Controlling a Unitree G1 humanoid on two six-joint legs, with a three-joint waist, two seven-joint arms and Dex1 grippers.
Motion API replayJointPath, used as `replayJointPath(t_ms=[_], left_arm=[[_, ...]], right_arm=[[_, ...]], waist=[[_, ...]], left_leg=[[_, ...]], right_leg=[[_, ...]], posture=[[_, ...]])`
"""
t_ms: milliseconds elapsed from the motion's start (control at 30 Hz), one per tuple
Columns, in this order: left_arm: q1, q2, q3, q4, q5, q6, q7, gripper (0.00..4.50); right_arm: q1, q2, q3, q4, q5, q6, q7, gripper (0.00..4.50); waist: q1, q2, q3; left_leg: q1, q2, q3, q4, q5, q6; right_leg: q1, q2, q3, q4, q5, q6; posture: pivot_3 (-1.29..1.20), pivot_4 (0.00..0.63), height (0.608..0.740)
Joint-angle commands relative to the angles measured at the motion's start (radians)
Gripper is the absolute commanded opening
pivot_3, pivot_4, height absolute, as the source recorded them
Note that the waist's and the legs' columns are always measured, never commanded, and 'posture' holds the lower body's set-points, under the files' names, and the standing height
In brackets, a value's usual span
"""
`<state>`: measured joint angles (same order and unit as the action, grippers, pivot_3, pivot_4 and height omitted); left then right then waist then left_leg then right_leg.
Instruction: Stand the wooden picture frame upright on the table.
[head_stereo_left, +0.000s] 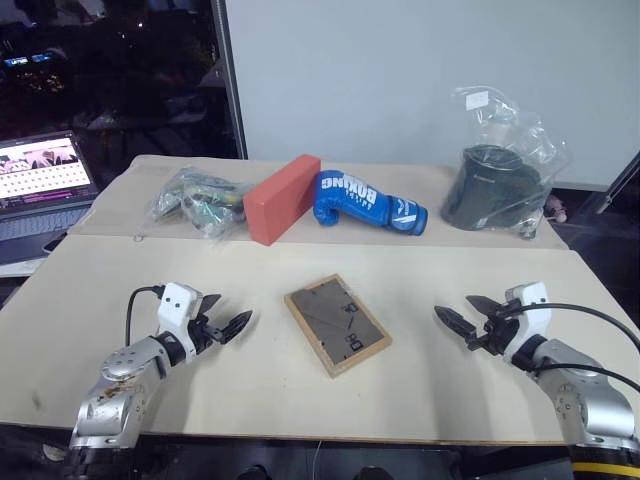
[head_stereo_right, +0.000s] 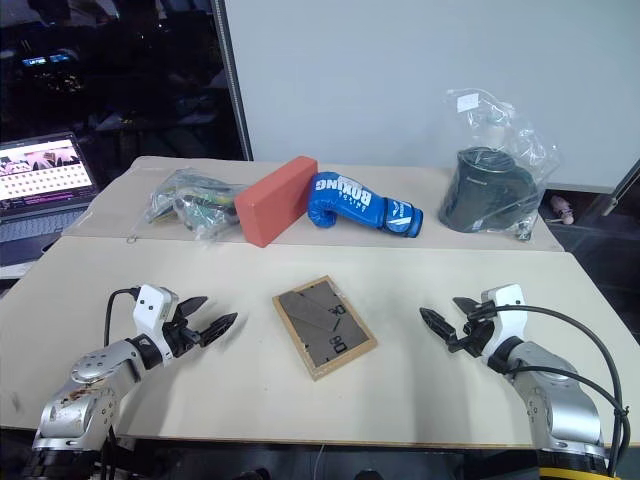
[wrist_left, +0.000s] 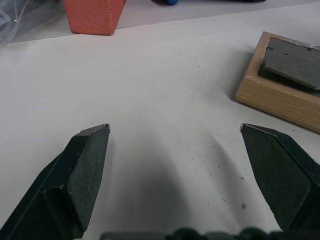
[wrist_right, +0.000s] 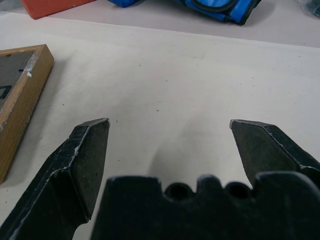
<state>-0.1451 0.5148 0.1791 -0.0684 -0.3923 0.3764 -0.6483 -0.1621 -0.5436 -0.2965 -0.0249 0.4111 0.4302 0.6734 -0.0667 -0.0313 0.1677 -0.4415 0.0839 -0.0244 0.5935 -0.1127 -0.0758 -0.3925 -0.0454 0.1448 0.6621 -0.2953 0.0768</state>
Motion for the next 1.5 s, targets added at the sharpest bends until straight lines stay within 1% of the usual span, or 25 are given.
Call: replayJointPath(t_ms=[33, 67, 133, 167, 200, 267, 333, 400, 433, 467, 500, 533, 600, 700, 867, 1033, 1100, 1167, 1267, 1333, 1400, 1433, 1467, 1500], left_arm=[[-0.008, 0.068, 0.004, -0.038, -0.040, 0.060, -0.076, 4.50], [-0.017, 0.117, -0.010, -0.052, -0.063, 0.121, -0.129, 4.50], [-0.042, 0.172, -0.029, -0.062, -0.086, 0.211, -0.163, 3.96], [-0.059, 0.185, -0.041, -0.063, -0.091, 0.251, -0.160, 3.73], [-0.071, 0.198, -0.063, -0.075, -0.089, 0.279, -0.164, 3.37], [-0.100, 0.206, -0.133, -0.103, -0.065, 0.325, -0.167, 2.48], [-0.140, 0.208, -0.228, -0.128, -0.028, 0.352, -0.178, 1.77], [-0.185, 0.179, -0.261, -0.135, -0.033, 0.407, -0.151, 1.04], [-0.209, 0.166, -0.284, -0.132, -0.019, 0.424, -0.134, 0.57], [-0.224, 0.159, -0.301, -0.130, -0.007, 0.433, -0.124, 0.21], [-0.235, 0.155, -0.315, -0.126, 0.010, 0.437, -0.111, 0.00], [-0.244, 0.152, -0.328, -0.122, 0.026, 0.441, -0.099, 0.00], [-0.259, 0.133, -0.347, -0.127, 0.042, 0.442, -0.081, 0.00], [-0.270, 0.092, -0.359, -0.131, 0.045, 0.449, -0.064, 0.00], [-0.261, 0.068, -0.368, -0.116, 0.075, 0.432, -0.042, 0.00], [-0.240, 0.068, -0.371, -0.144, 0.066, 0.458, -0.055, 0.00], [-0.221, 0.087, -0.346, -0.151, 0.053, 0.479, -0.060, 0.00], [-0.197, 0.099, -0.277, -0.167, 0.007, 0.506, -0.073, 0.00], [-0.199, 0.081, -0.133, -0.201, -0.106, 0.661, -0.040, 0.00], [-0.230, 0.137, -0.093, -0.222, -0.150, 0.874, -0.025, 0.00], [-0.261, 0.155, -0.025, -0.205, -0.233, 1.050, -0.046, 0.53], [-0.278, 0.167, 0.010, -0.172, -0.324, 1.141, -0.102, 0.72], [-0.285, 0.164, 0.043, -0.152, -0.395, 1.194, -0.134, 1.07], [-0.289, 0.170, 0.044, -0.119, -0.457, 1.224, -0.137, 1.36]], right_arm=[[-0.043, -0.095, 0.008, 0.004, -0.003, -0.009, 0.083, 4.48], [-0.078, -0.156, 0.044, 0.021, -0.018, -0.006, 0.156, 4.48], [-0.135, -0.228, 0.115, 0.061, -0.052, -0.027, 0.239, 3.96], [-0.164, -0.235, 0.157, 0.087, -0.080, -0.058, 0.255, 3.69], [-0.194, -0.238, 0.197, 0.122, -0.110, -0.091, 0.273, 3.39], [-0.261, -0.228, 0.274, 0.209, -0.184, -0.180, 0.302, 2.64], [-0.327, -0.195, 0.324, 0.291, -0.219, -0.227, 0.327, 2.02], [-0.377, -0.169, 0.372, 0.359, -0.251, -0.269, 0.358, 1.37], [-0.399, -0.148, 0.397, 0.392, -0.263, -0.284, 0.375, 0.96], [-0.414, -0.134, 0.413, 0.416, -0.271, -0.295, 0.387, 0.68], [-0.424, -0.123, 0.423, 0.435, -0.274, -0.302, 0.395, 0.28], [-0.430, -0.113, 0.435, 0.448, -0.280, -0.310, 0.405, 0.03], [-0.413, -0.094, 0.458, 0.422, -0.262, -0.290, 0.454, 0.03], [-0.363, -0.065, 0.466, 0.304, -0.193, -0.202, 0.511, 0.03], [-0.296, -0.049, 0.463, 0.111, -0.141, -0.069, 0.501, 0.03], [-0.257, -0.048, 0.457, 0.003, -0.112, 0.017, 0.479, 0.03], [-0.252, -0.049, 0.451, -0.006, -0.118, 0.021, 0.466, 0.03], [-0.253, -0.063, 0.445, 0.003, -0.136, 0.010, 0.454, 0.03], [-0.259, -0.100, 0.426, 0.031, -0.154, -0.018, 0.452, 0.03], [-0.267, -0.126, 0.411, 0.055, -0.161, -0.044, 0.453, 0.03], [-0.276, -0.139, 0.402, 0.073, -0.160, -0.063, 0.455, 0.00], [-0.281, -0.143, 0.404, 0.081, -0.166, -0.082, 0.457, 0.00], [-0.285, -0.142, 0.410, 0.089, -0.174, -0.101, 0.457, 0.00], [-0.290, -0.137, 0.420, 0.100, -0.185, -0.124, 0.453, 0.00]], waist=[[0.000, 0.000, 0.000], [-0.003, 0.000, 0.001], [-0.007, 0.001, 0.002], [-0.007, 0.001, 0.002], [-0.007, 0.001, 0.002], [-0.006, -0.001, 0.001], [-0.004, -0.002, 0.002], [0.000, -0.002, 0.002], [0.001, -0.002, 0.002], [0.004, -0.002, 0.002], [0.005, -0.002, 0.002], [0.006, -0.002, 0.002], [0.009, -0.002, 0.002], [0.017, -0.002, 0.002], [0.021, -0.001, 0.002], [0.021, -0.002, 0.002], [0.019, -0.002, 0.002], [0.017, -0.002, 0.002], [0.019, -0.002, 0.002], [0.020, -0.002, 0.002], [0.019, -0.003, 0.003], [0.019, -0.003, 0.003], [0.019, -0.003, 0.003], [0.018, -0.003, 0.003]], left_leg=[[0.000, 0.000, 0.000, 0.000, 0.000, 0.000], [0.000, 0.000, 0.000, 0.000, 0.000, 0.000], [-0.001, 0.000, 0.001, 0.000, 0.000, 0.000], [0.000, 0.000, 0.001, 0.000, 0.000, 0.000], [0.001, 0.000, 0.001, 0.000, 0.000, 0.000], [0.002, 0.000, 0.000, 0.000, 0.000, 0.000], [0.001, 0.000, 0.000, 0.000, 0.000, 0.000], [-0.001, 0.000, 0.000, -0.001, 0.000, 0.000], [-0.003, 0.000, 0.000, -0.001, 0.000, 0.000], [-0.005, 0.000, -0.001, -0.001, 0.000, 0.000], [-0.006, 0.000, -0.001, -0.001, 0.000, 0.000], [-0.006, 0.000, -0.001, -0.001, 0.000, 0.000], [-0.006, 0.000, -0.002, -0.001, 0.000, 0.000], [-0.005, 0.000, -0.002, -0.001, 0.000, 0.000], [-0.004, 0.000, -0.002, 0.000, 0.000, 0.000], [-0.003, 0.000, -0.003, 0.002, 0.000, 0.000], [-0.003, 0.000, -0.003, 0.002, 0.000, 0.000], [-0.003, 0.000, -0.003, 0.002, 0.000, 0.000], [-0.004, 0.000, -0.003, 0.002, 0.000, 0.000], [-0.004, 0.000, -0.003, 0.002, 0.000, 0.000], [-0.004, 0.000, -0.003, 0.002, 0.000, 0.000], [-0.004, 0.000, -0.003, 0.002, 0.000, 0.000], [-0.004, 0.000, -0.003, 0.002, 0.000, 0.000], [-0.004, 0.000, -0.003, 0.002, 0.000, 0.000]], right_leg=[[0.000, 0.000, 0.000, 0.000, 0.000, 0.000], [0.000, 0.000, 0.000, 0.000, 0.000, 0.000], [-0.002, 0.000, 0.002, 0.000, 0.000, 0.000], [-0.002, 0.000, 0.002, 0.001, 0.000, 0.000], [-0.002, 0.000, 0.001, 0.001, 0.000, -0.001], [0.000, 0.000, 0.000, 0.000, -0.001, -0.002], [0.001, 0.000, 0.000, -0.002, 0.000, -0.001], [0.000, 0.000, 0.000, -0.004, 0.000, 0.000], [-0.001, 0.000, 0.000, -0.004, 0.000, 0.000], [-0.003, 0.000, -0.001, -0.004, 0.000, 0.000], [-0.004, 0.000, -0.001, -0.004, 0.000, 0.000], [-0.003, 0.000, -0.002, -0.004, 0.001, -0.001], [-0.003, 0.000, -0.002, -0.004, 0.001, -0.001], [-0.002, 0.000, -0.002, -0.004, 0.001, -0.001], [-0.002, 0.000, -0.003, -0.001, 0.000, 0.000], [-0.001, 0.000, -0.003, 0.000, 0.000, 0.001], [-0.001, 0.000, -0.003, 0.000, 0.000, 0.001], [-0.001, 0.000, -0.002, 0.000, 0.000, 0.001], [-0.002, 0.000, -0.002, 0.000, 0.000, 0.001], [-0.002, 0.000, -0.003, 0.000, 0.000, 0.001], [-0.002, 0.000, -0.003, 0.000, 0.000, 0.001], [-0.002, 0.000, -0.003, 0.000, 0.000, 0.001], [-0.002, 0.000, -0.003, 0.000, 0.000, 0.001], [-0.002, 0.000, -0.003, 0.000, -0.001, 0.001]], posture=[[0.00, 0.150, 0.723], [0.00, 0.150, 0.723], [0.00, 0.150, 0.723], [0.00, 0.150, 0.723], [0.00, 0.150, 0.723], [0.00, 0.150, 0.723], [0.00, 0.150, 0.723], [0.00, 0.150, 0.723], [0.00, 0.150, 0.723], [0.00, 0.150, 0.723], [0.00, 0.150, 0.723], [0.00, 0.150, 0.723], [0.00, 0.150, 0.723], [0.00, 0.150, 0.723], [0.00, 0.150, 0.723], [0.00, 0.150, 0.723], [0.00, 0.150, 0.723], [0.00, 0.150, 0.723], [0.00, 0.150, 0.723], [0.00, 0.150, 0.723], [0.00, 0.150, 0.723], [0.00, 0.150, 0.723], [0.00, 0.150, 0.723], [0.00, 0.150, 0.723]])
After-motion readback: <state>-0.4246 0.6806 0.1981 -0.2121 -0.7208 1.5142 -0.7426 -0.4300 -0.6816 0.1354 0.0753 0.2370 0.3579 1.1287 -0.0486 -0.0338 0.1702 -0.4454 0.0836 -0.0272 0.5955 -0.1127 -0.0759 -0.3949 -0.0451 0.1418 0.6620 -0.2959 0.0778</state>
